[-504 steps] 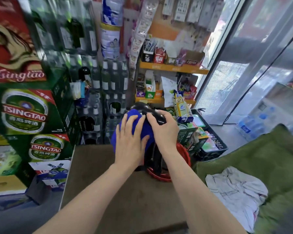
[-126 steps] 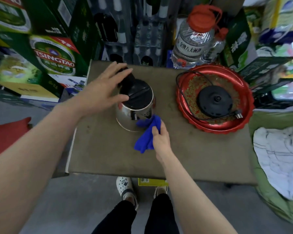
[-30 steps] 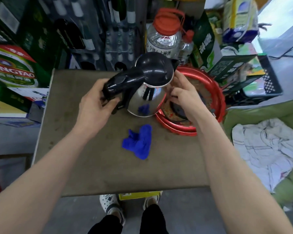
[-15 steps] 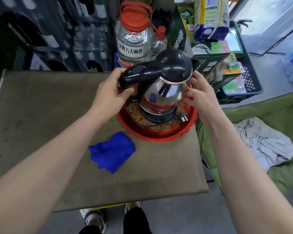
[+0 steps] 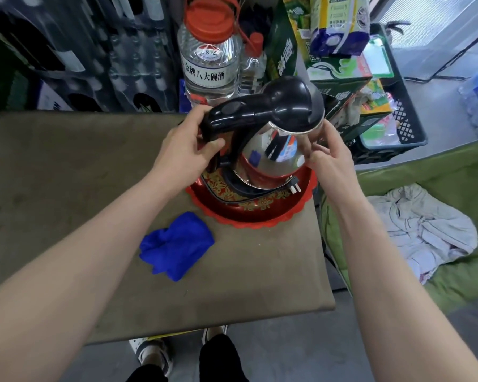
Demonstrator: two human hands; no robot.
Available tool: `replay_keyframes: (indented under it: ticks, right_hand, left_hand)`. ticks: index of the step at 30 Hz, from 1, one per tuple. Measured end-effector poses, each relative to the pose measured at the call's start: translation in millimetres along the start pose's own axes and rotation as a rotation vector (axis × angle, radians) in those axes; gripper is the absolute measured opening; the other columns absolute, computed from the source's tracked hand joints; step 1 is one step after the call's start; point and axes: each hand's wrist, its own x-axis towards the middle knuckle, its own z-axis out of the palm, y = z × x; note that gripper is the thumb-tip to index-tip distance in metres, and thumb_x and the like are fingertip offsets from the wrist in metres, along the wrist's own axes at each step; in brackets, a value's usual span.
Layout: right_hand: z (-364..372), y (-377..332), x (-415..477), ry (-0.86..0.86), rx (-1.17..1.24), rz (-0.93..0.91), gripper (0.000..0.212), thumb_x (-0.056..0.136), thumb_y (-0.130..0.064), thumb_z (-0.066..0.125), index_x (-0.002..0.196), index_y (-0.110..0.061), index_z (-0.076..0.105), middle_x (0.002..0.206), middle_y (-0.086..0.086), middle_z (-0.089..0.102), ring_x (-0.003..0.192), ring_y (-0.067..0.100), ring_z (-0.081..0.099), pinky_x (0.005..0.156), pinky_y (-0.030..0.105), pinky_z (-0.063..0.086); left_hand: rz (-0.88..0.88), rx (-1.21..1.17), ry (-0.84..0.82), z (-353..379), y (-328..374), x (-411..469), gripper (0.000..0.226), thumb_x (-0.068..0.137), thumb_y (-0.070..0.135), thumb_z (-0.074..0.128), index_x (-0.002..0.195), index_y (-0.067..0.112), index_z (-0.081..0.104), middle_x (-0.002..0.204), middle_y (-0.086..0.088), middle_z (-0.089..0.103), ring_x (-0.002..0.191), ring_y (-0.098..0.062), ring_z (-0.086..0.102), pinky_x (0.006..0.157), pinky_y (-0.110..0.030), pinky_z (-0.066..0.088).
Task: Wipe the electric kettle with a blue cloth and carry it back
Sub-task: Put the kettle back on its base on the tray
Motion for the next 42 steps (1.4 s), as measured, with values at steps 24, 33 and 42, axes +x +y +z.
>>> replay_keyframes:
  ticks: [24,33,42]
  right_hand:
    - [24,29,-11,-0.176,0.052,0.023,0.080,0.093,0.012,0.033,0.161,-0.029,0.024,0.097,-0.035,0.063,0.101,-0.016,0.061,0.095,0.021,0.049]
    - [14,26,-12,-0.150,0.327,0.099,0.059,0.098,-0.065,0.046,0.138,-0.022,0.051,0.129,-0.015,0.066,0.132,0.014,0.056,0.119,0.057,0.038]
    - [4,4,1,-0.127,0.204,0.012,0.031,0.105,-0.057,0.042,0.110,-0.029,0.053,0.115,-0.012,0.069,0.112,0.016,0.063,0.108,0.063,0.048]
  left_hand:
    - [-0.049,-0.039,0.077,5,-36,-23,0.058,0.098,0.013,0.056,0.148,0.029,0.032,0.112,0.031,0.057,0.104,0.027,0.051,0.098,-0.016,0.044]
    - [0.007,-0.008,0.064,5,-34,8,0.059,0.098,0.018,0.056,0.144,0.045,0.031,0.120,0.023,0.060,0.120,-0.009,0.059,0.099,-0.044,0.052]
    - [-0.010,-0.043,0.032,9,-36,25,0.063,0.097,0.018,0.056,0.139,0.056,0.028,0.130,0.008,0.059,0.128,-0.018,0.055,0.099,-0.051,0.050]
